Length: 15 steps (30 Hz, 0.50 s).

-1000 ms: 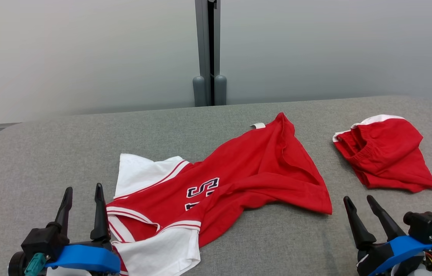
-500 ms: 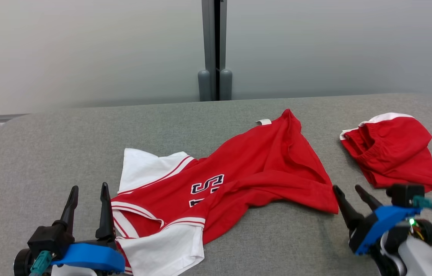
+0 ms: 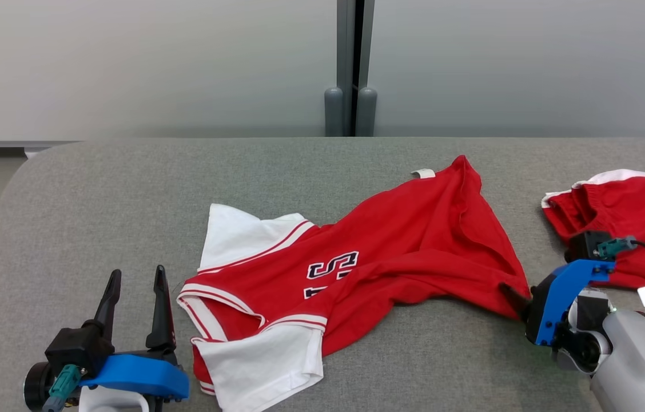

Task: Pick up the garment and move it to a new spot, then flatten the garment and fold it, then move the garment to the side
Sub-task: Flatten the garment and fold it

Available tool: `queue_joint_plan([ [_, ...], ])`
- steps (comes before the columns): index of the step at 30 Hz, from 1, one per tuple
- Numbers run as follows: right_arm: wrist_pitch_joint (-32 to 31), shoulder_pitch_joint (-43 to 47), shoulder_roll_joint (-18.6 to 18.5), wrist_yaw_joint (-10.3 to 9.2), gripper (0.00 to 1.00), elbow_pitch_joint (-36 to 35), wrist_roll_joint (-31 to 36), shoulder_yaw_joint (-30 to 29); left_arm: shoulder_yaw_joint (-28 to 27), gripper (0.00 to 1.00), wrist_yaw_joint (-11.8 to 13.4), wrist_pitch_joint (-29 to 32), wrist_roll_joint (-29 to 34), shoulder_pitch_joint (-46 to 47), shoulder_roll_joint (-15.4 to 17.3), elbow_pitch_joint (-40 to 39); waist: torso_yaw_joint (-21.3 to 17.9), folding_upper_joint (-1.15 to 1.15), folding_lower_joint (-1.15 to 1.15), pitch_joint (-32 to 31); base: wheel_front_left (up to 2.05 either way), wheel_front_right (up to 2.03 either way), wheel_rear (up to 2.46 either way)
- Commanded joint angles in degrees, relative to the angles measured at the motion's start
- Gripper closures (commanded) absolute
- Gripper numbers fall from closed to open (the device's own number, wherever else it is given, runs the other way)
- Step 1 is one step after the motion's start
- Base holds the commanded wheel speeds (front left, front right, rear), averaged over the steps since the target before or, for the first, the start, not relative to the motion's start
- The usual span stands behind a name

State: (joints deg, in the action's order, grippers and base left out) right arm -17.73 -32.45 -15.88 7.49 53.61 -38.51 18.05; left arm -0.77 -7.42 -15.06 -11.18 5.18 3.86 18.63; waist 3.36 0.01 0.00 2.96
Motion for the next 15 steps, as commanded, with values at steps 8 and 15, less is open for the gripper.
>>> queue_joint_plan([
  [8,0.28,-2.56,0.62,0.01,1.00,2.22,-1.30,1.26,-0.26,0.00,-0.09,-0.15,-0.23,0.99,0.50,0.13,0.64,-0.01,0.00,0.61,0.00,0.00,0.00],
  [15,4.77,-1.71,-0.06,0.01,1.00,-0.28,-3.14,2.94,-0.27,0.00,-0.09,-0.15,0.09,0.70,0.58,0.55,-0.14,-0.01,0.00,-0.15,0.00,0.00,0.00],
])
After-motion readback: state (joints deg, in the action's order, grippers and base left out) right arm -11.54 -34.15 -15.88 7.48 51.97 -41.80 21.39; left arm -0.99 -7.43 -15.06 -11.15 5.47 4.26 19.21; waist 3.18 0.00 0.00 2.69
